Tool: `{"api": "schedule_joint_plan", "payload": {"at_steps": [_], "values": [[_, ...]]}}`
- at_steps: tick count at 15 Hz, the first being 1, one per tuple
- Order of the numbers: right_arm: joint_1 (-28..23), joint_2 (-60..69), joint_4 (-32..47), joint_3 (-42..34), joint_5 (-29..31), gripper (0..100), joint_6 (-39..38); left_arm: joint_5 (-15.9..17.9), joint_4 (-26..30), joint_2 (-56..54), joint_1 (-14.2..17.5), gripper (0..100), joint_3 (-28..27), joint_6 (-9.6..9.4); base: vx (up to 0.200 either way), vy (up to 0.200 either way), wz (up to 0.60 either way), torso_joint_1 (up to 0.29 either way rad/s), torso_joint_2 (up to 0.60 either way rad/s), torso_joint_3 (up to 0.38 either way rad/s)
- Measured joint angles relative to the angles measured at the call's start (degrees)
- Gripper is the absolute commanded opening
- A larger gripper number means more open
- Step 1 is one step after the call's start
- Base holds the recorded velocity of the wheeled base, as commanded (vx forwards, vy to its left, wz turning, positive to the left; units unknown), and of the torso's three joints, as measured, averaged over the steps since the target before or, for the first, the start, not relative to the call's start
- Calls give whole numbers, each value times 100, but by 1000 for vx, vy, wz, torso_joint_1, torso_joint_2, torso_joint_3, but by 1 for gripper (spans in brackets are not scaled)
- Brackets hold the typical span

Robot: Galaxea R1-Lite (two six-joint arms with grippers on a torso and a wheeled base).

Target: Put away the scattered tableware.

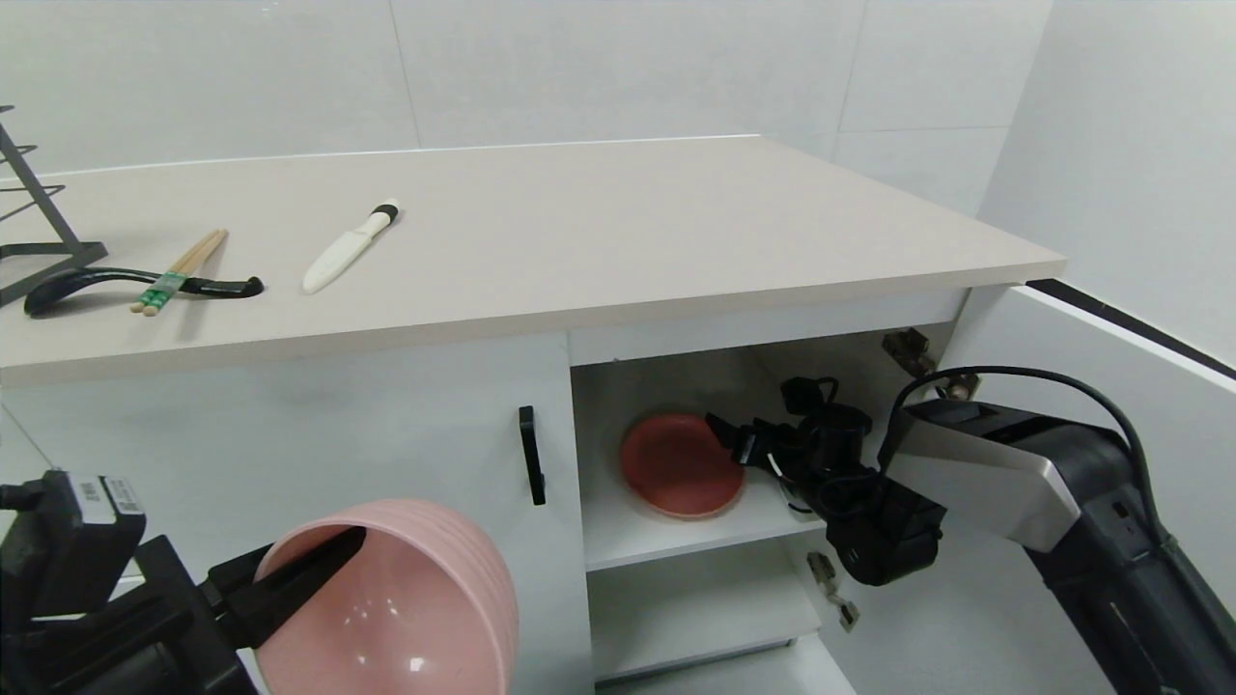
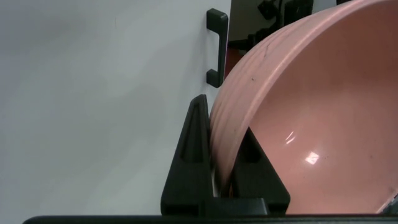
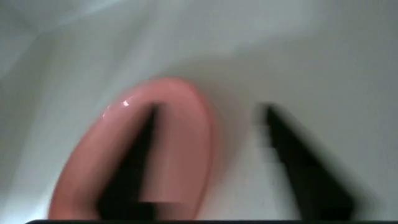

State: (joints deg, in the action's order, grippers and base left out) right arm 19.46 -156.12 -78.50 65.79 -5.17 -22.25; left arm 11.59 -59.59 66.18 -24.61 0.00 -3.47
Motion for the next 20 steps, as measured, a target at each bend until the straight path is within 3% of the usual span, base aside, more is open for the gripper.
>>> {"api": "schedule_joint_plan", "payload": {"at_steps": [4,6,9,12,16,20], "values": [[16,408,-288,-695,332,100,115,0,0,-45,26,0,0,-40,0,0,0,0,0,0],[68,985,-406,-1632,424,100,285,50,-11,-83,-52,0,-7,-44,0,0,0,0,0,0],[229,1875,-833,-3296,574,100,837,680,-11,-11,-352,0,-73,-16,0,0,0,0,0,0],[610,2788,-1070,-4786,768,100,1042,830,-16,241,-642,0,-306,-35,0,0,0,0,0,0],[981,4176,-1139,-6026,867,100,1084,775,-20,975,-1428,0,-868,-46,0,0,0,0,0,0],[1001,4885,-1145,-6539,869,100,1108,307,-40,1959,-2252,0,-1603,-46,0,0,0,0,0,0]]}}
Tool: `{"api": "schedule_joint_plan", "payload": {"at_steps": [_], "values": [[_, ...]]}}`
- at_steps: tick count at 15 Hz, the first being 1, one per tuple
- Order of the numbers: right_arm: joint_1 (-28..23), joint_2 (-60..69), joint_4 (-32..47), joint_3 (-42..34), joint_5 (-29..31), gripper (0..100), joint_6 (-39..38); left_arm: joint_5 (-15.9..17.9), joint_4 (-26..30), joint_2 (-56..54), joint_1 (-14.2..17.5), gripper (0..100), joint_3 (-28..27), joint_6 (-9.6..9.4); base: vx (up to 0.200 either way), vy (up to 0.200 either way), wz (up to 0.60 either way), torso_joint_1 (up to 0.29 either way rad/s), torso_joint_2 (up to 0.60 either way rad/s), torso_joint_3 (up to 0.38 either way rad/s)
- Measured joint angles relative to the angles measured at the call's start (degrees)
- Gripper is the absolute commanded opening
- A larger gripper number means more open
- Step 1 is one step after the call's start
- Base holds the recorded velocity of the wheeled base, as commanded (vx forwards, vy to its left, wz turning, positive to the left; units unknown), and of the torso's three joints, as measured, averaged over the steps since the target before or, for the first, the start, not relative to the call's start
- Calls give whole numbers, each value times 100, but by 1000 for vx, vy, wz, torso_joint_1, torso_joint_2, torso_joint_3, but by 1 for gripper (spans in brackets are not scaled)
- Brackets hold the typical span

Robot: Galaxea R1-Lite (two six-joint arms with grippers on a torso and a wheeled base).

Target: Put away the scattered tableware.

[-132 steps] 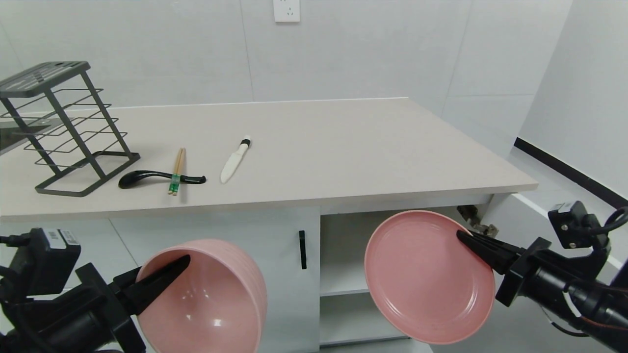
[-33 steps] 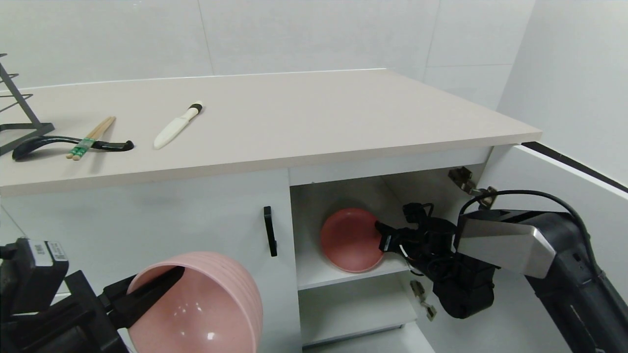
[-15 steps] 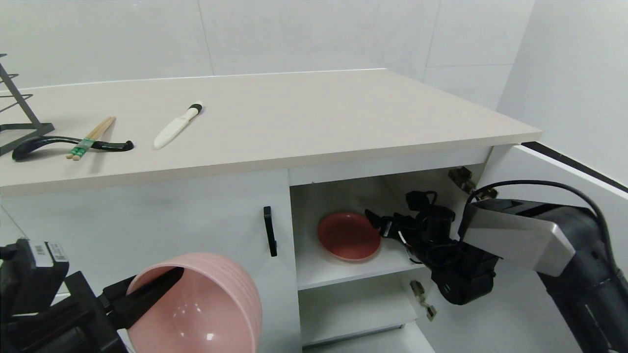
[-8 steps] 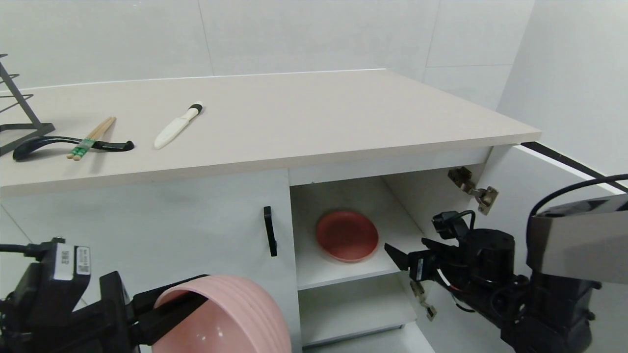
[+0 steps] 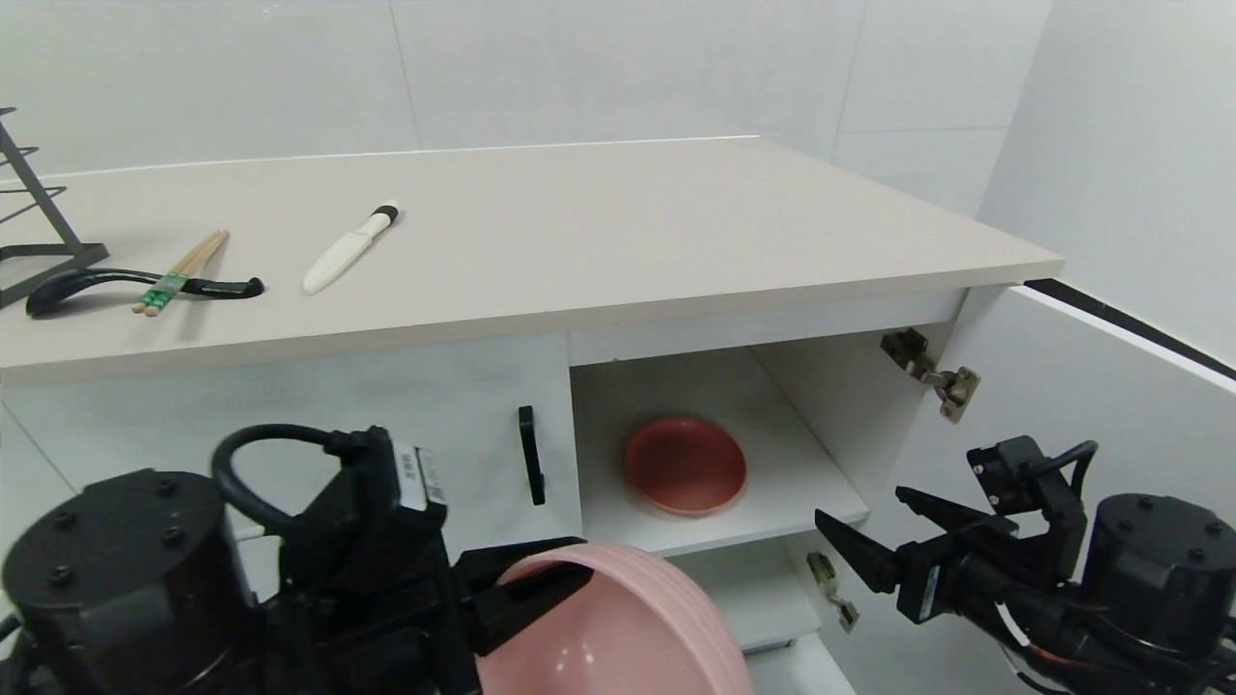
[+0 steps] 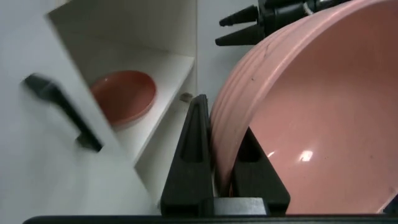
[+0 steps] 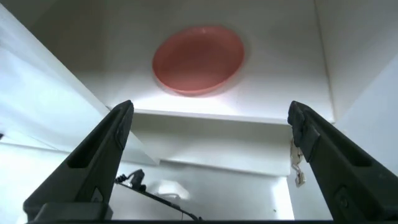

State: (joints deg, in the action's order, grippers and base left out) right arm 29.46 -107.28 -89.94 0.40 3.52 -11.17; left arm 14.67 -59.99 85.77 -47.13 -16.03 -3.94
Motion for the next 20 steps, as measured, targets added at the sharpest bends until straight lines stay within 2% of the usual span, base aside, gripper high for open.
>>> {"api": "schedule_joint_plan", "payload": {"at_steps": [2,4,5,7,9,13,16,20], "values": [[-20,138,0,-29,0,100,-5,-345,9,469,-325,0,-273,0,0,0,0,0,0,0],[-22,199,0,-38,0,100,-5,-594,18,816,-507,0,-447,-5,0,0,0,0,0,0],[-20,216,0,-38,0,100,-5,-887,79,1003,-544,0,-557,-88,0,0,0,0,0,0],[-17,234,2,-40,0,100,0,-1753,244,1353,-575,0,-817,-279,0,0,0,0,0,0],[-17,245,0,-35,0,100,-5,-2397,288,1759,-675,0,-1141,-341,0,0,0,0,0,0],[-94,279,2,59,4,100,-7,-3034,174,2575,-808,0,-1764,-363,0,0,0,0,0,0],[-190,373,0,141,2,100,-5,-3615,-277,3296,-772,0,-2355,-364,0,0,0,0,0,0],[-172,441,0,127,0,100,6,-3962,-802,4008,-752,0,-3112,-356,0,0,0,0,0,0]]}}
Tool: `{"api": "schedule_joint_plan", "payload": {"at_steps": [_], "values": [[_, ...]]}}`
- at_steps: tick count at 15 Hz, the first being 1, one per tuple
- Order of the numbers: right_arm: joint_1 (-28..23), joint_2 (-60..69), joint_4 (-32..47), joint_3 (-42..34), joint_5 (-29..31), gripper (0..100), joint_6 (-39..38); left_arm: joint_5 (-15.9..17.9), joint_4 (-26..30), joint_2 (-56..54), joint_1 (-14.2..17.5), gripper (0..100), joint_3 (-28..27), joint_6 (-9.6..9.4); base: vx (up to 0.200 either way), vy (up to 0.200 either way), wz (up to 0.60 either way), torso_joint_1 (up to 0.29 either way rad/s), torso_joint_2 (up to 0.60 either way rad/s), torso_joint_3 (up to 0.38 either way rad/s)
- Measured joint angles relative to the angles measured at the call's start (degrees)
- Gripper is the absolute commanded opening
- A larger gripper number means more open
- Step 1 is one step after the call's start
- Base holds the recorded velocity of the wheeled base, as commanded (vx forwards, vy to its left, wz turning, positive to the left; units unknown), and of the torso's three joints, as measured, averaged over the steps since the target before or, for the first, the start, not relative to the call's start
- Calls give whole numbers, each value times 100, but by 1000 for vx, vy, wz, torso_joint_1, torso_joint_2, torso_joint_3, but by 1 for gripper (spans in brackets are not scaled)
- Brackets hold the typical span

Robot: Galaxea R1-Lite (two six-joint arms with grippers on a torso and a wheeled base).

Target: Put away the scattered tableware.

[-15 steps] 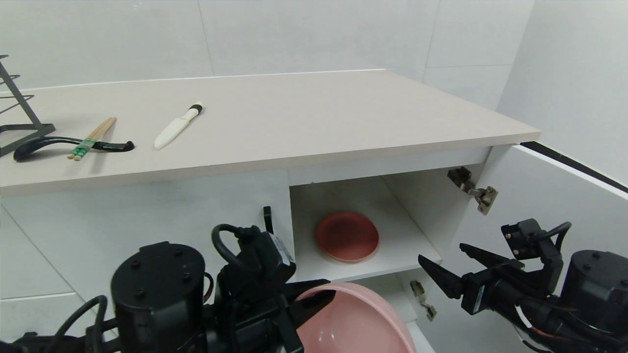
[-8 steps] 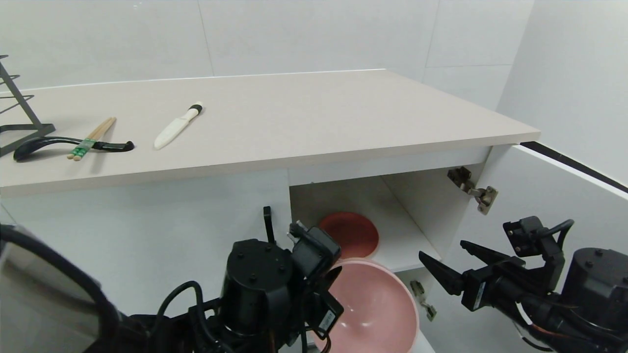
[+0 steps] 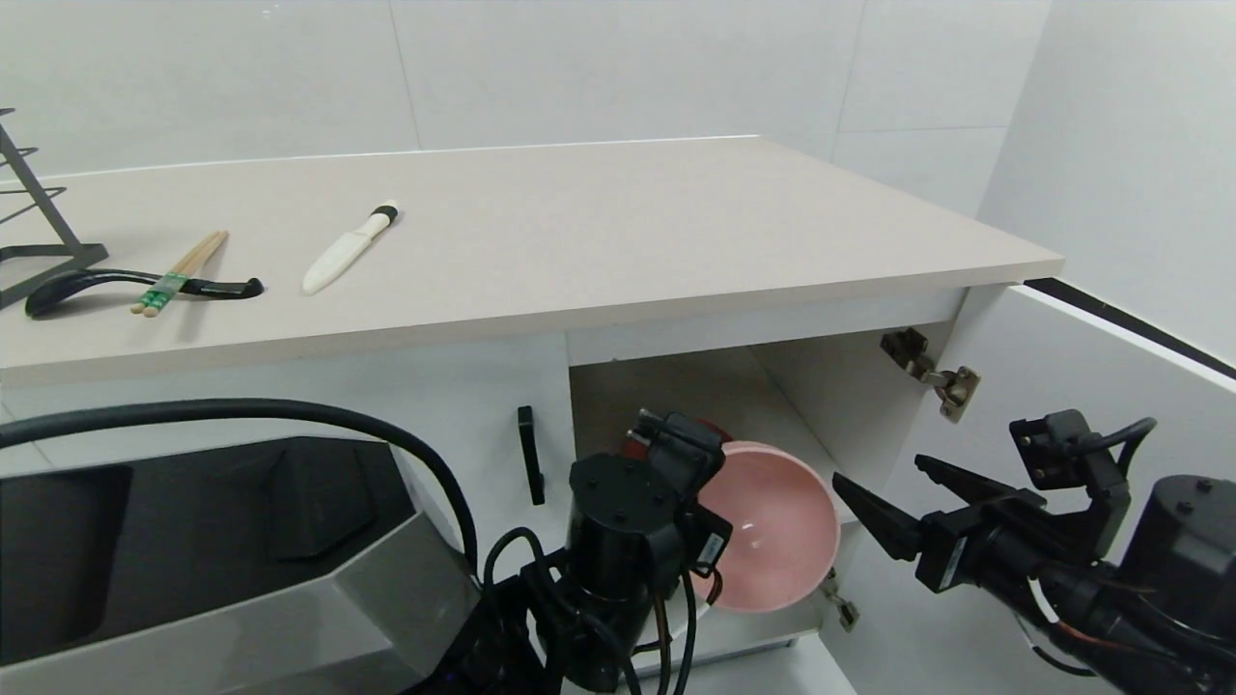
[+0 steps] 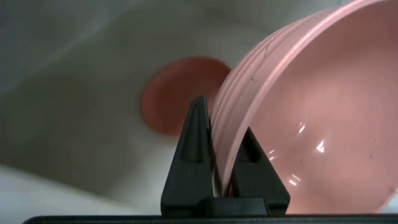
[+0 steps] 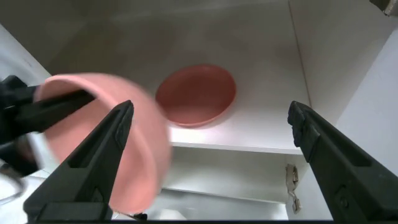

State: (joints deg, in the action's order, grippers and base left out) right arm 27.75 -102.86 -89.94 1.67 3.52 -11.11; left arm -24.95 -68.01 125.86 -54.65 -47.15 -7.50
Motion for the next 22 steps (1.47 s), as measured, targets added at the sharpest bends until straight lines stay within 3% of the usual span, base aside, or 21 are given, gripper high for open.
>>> {"api": "schedule_joint_plan", "payload": {"at_steps": [3,8,14,15,20,21,22], "values": [[11,2,0,-29,0,100,0,-134,-277,171,35,0,-295,44,0,0,0,0,0,0],[-46,-96,2,-16,0,100,-13,-66,-1465,262,27,0,-329,17,0,0,0,0,0,0],[-215,-141,0,102,0,100,-16,132,-1723,396,-279,0,-329,2,0,0,0,0,0,0],[-217,-135,2,105,0,0,-16,134,-1734,413,-290,0,-340,9,0,0,0,0,0,0],[-49,16,24,117,20,0,-2,158,-1851,441,-271,0,-358,39,0,0,0,0,0,0],[4,63,26,128,39,0,-6,211,-1916,446,-276,100,-354,55,0,0,0,0,0,0],[43,94,9,139,20,0,-11,380,-2037,460,-265,100,-339,41,0,0,0,0,0,0]]}}
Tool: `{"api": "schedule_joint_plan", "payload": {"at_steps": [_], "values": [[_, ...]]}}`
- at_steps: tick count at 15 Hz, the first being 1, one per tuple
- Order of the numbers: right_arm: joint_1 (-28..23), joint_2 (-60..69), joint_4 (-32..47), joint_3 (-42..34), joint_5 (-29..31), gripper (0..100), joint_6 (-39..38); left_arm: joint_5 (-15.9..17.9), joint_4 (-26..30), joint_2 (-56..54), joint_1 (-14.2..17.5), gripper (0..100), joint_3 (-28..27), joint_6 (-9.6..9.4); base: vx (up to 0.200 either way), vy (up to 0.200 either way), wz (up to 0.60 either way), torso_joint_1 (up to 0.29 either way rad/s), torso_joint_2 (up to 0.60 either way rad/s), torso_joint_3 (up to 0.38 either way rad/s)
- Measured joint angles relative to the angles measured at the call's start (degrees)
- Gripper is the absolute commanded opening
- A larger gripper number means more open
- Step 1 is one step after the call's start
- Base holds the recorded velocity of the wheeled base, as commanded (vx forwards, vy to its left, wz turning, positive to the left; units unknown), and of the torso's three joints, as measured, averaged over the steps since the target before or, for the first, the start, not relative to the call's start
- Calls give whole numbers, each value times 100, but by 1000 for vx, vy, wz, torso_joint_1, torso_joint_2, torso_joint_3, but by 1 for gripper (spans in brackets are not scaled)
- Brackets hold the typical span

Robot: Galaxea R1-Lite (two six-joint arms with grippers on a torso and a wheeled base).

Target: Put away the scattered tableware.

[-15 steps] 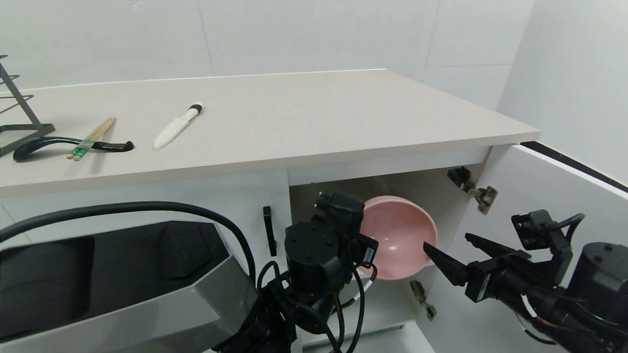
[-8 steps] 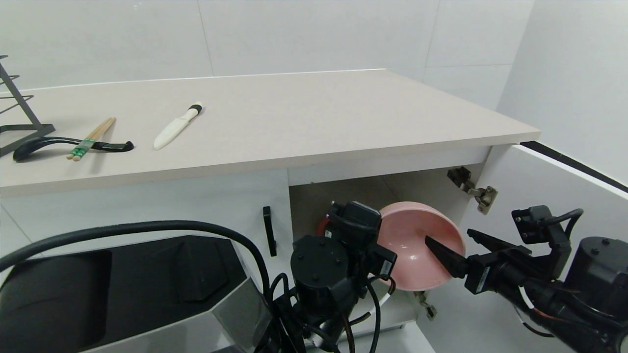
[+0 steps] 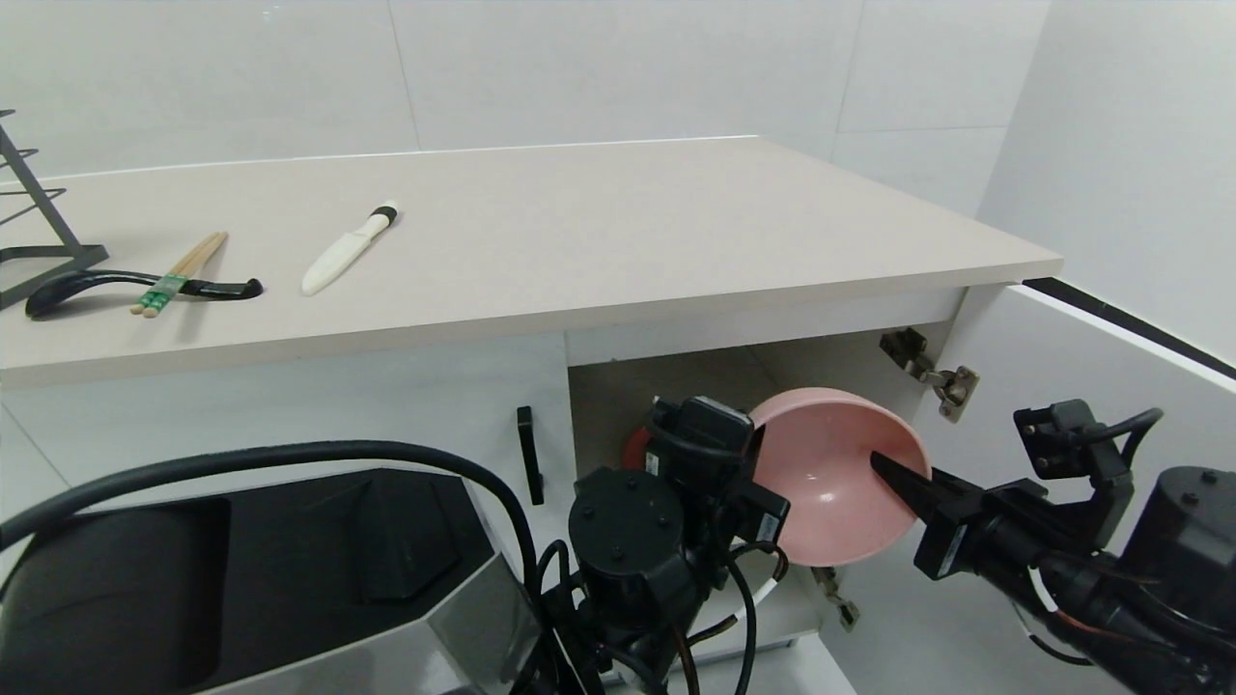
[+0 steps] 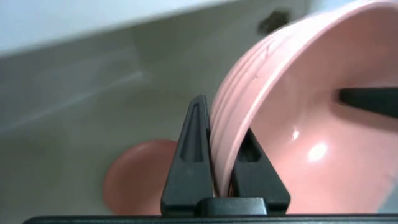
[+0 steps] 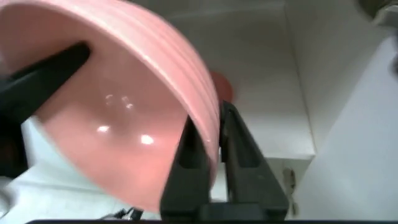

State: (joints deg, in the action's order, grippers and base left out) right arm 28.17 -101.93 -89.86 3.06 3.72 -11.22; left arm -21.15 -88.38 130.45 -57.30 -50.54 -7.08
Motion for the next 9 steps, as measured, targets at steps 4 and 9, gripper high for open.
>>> {"api": "schedule_joint_plan", "payload": {"at_steps": [4,9], "values": [[-15,0,-11,21,-16,0,-6,167,-126,41,-100,100,13,-55,0,0,0,0,0,0],[-172,-152,-9,22,-28,0,-24,692,-154,-73,-146,100,96,-52,0,0,0,0,0,0]]}}
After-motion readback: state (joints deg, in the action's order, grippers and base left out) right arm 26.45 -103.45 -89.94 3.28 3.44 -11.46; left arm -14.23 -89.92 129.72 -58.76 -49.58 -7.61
